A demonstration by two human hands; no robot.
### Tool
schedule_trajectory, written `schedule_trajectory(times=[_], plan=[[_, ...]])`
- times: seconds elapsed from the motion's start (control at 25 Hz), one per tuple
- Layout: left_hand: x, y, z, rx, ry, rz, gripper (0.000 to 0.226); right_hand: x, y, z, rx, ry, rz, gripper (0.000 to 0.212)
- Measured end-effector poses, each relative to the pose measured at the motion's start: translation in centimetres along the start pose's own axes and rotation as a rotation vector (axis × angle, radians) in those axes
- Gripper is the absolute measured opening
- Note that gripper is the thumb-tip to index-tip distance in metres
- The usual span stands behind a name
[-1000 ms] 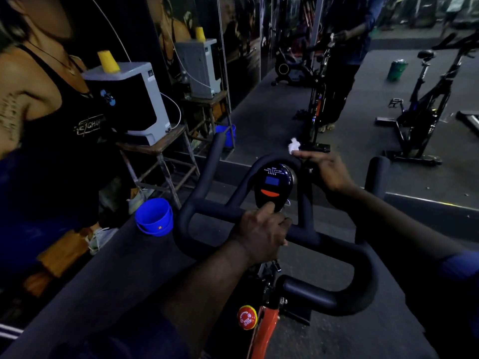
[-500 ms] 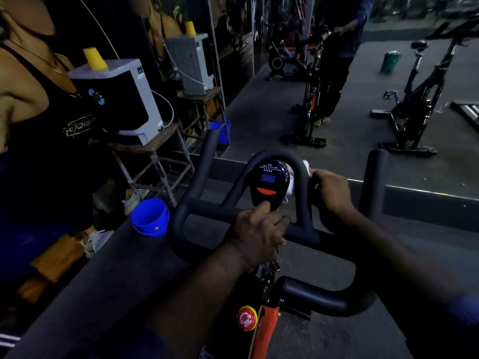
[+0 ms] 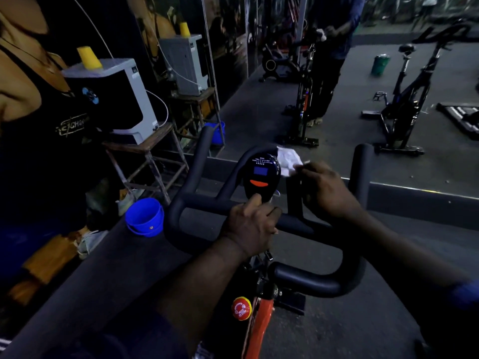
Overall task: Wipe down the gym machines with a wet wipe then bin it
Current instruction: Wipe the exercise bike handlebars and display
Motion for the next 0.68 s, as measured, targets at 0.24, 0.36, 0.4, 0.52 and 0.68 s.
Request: schedule_trajectory(times=[0.24, 0.36, 0.4, 0.52, 0.68], plan=[[0.1, -0.1, -0.7, -0.024, 0.022, -0.024, 0.031, 4.4, -3.2, 0.0, -0.042, -0.175, 0.104, 0.026], [0.1, -0.1, -0.5, -0.016, -0.002, -0.018, 0.034, 2.0, -1.4, 1.0, -0.095, 0.017, -0.058, 0.035], [0.0, -0.1, -0.4, -0.004, -0.003, -0.019, 0.036, 3.1, -1.8, -0.3, -0.070, -0.042, -0.043, 0.032], [0.0, -0.1, -0.2, -0.003, -0.009, 0.002, 0.040, 9.4, -2.9, -1.6, 0.033, -0.179, 0.183, 0.029], [0.6, -0.2, -0.7, 0.052, -0.009, 0.135, 0.046, 11.1, 0.9, 4.7, 0.147, 0.012, 0.068, 0.027]])
Point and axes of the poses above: each hand's wrist, its own x-axis away from the middle knuckle, its own z-axis out of the back of the hand, y = z × x, the point moved 9 cm from there along -x, towards the middle knuckle, and after that the axes turned 6 degrees about -x, right-handed, at the moved point
